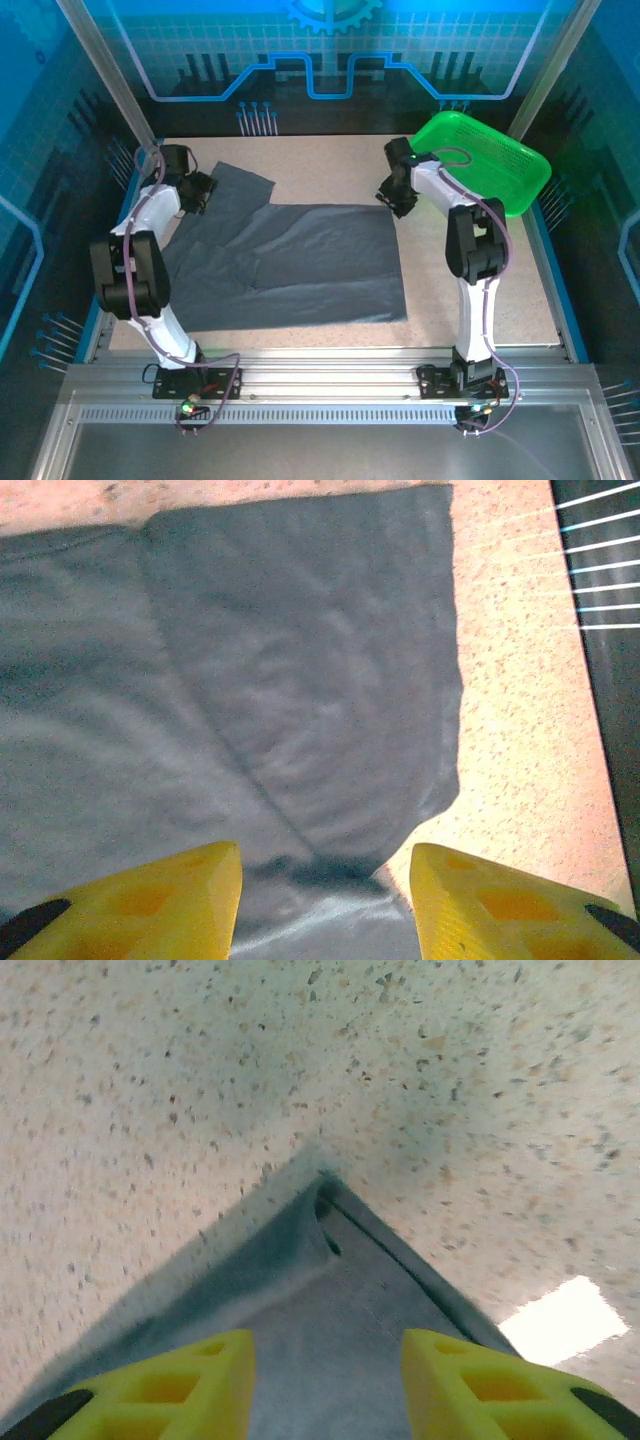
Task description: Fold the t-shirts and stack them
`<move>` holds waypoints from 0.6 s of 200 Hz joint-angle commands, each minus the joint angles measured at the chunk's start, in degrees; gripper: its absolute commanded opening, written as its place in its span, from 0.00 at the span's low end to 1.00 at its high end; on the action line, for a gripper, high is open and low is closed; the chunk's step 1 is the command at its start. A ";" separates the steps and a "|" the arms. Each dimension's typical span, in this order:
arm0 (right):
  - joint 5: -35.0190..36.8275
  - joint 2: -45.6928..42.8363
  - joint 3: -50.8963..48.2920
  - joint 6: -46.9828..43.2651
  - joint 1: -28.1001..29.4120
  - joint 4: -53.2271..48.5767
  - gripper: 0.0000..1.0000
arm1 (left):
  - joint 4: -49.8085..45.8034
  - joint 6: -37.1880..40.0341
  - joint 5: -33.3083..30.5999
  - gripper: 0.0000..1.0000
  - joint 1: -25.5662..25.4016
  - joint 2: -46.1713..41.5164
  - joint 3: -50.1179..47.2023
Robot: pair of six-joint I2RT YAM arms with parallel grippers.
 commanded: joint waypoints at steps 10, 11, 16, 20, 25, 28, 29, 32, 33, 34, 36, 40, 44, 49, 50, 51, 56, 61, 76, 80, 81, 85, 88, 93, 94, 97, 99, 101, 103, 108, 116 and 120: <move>0.00 4.63 6.00 12.33 0.34 -4.80 0.41 | 3.57 -1.83 2.40 0.49 -0.03 4.24 5.30; 0.03 4.70 6.10 12.44 0.32 -4.84 0.41 | 3.57 -1.83 2.40 0.49 -0.03 4.38 5.53; 0.05 5.04 6.26 12.93 0.33 -5.10 0.40 | 3.48 -1.93 2.48 0.49 -0.01 4.95 6.08; 0.24 5.27 6.41 13.26 0.35 -5.15 0.40 | 3.52 -2.01 2.58 0.49 0.05 5.45 6.53; 0.38 5.50 6.39 13.77 0.28 -5.11 0.40 | 3.56 -2.15 2.67 0.49 0.06 5.93 7.01; 0.43 5.60 6.37 14.05 0.24 -5.07 0.40 | 3.63 -2.28 2.73 0.49 0.06 6.26 7.27; 0.47 5.67 6.37 14.14 0.23 -5.07 0.40 | 3.64 -2.32 2.74 0.49 0.06 6.41 7.35; 0.50 5.80 6.31 14.40 0.25 -4.95 0.40 | 3.72 -2.31 2.80 0.49 0.06 6.71 7.66; 0.41 5.86 6.29 14.49 0.24 -4.92 0.40 | 3.68 -2.38 2.78 0.49 0.06 6.76 7.72; 0.41 5.93 6.24 14.58 0.23 -4.91 0.40 | 3.67 -2.41 2.81 0.49 0.10 6.88 7.79; 0.41 6.03 6.27 14.76 0.22 -4.83 0.40 | 3.66 -2.44 2.88 0.49 0.14 7.07 8.07; 0.18 6.24 6.18 15.15 0.15 -4.73 0.40 | 3.68 -2.62 2.92 0.49 0.19 7.50 8.37; 0.04 6.49 6.12 15.42 0.11 -4.55 0.39 | 3.65 -2.73 2.93 0.49 0.23 7.85 8.74; -0.32 6.75 6.02 15.74 0.05 -4.15 0.39 | 3.69 -2.79 2.98 0.49 0.31 8.29 9.19; -0.39 6.86 5.98 15.82 0.00 -4.08 0.38 | 3.67 -2.84 3.00 0.49 0.32 8.43 9.27; -0.43 6.96 6.04 15.86 -0.02 -4.00 0.38 | 3.66 -2.82 3.01 0.49 0.36 8.55 9.40; -0.76 7.33 6.10 16.18 -0.03 -3.70 0.37 | 3.66 -3.02 3.05 0.49 0.47 9.01 9.87; -0.97 7.57 6.16 16.45 -0.03 -3.54 0.37 | 3.50 -3.17 3.05 0.49 0.56 9.50 10.33; -0.78 8.08 6.15 17.25 0.14 -2.92 0.35 | 3.01 -3.60 3.15 0.49 1.00 10.85 11.80; -0.73 8.19 6.14 17.38 0.21 -2.60 0.35 | 2.81 -3.67 3.03 0.49 1.10 11.16 12.36; -0.78 8.24 6.17 17.39 0.17 -2.52 0.35 | 2.70 -3.67 3.03 0.49 1.15 11.27 12.44; -0.66 8.42 6.17 17.52 0.15 -2.25 0.34 | 2.42 -3.82 2.97 0.49 1.24 11.63 12.86; -0.67 8.50 6.18 17.56 0.13 -2.03 0.33 | 2.22 -3.85 2.95 0.49 1.36 11.91 13.20; -0.56 8.79 6.37 17.69 0.12 -1.83 0.32 | 1.93 -3.90 2.93 0.49 1.50 12.33 13.75; -0.56 8.85 6.37 17.72 0.13 -1.82 0.31 | 1.91 -3.92 2.93 0.49 1.53 12.43 13.84; -0.50 9.06 6.57 17.74 0.07 -1.77 0.30 | 1.82 -3.94 2.93 0.49 1.59 12.67 14.19; -0.47 9.14 6.68 17.79 0.05 -1.74 0.30 | 1.77 -3.94 2.93 0.49 1.63 12.83 14.32; -0.47 9.23 6.76 17.82 0.05 -1.73 0.29 | 1.73 -4.05 2.93 0.49 1.68 12.98 14.55; -0.42 9.36 6.86 17.83 0.04 -1.68 0.28 | 1.77 -4.08 2.93 0.49 1.72 13.10 14.66; -0.38 9.43 7.19 17.83 0.00 -1.59 0.27 | 1.77 -4.18 2.98 0.49 1.86 13.46 14.99; -0.27 9.44 7.69 17.83 -0.04 -1.59 0.24 | 1.97 -4.38 2.92 0.50 2.03 14.04 15.52; -0.17 10.55 7.96 17.75 -0.03 -1.62 0.23 | 2.09 -4.52 2.91 0.50 2.11 14.38 15.80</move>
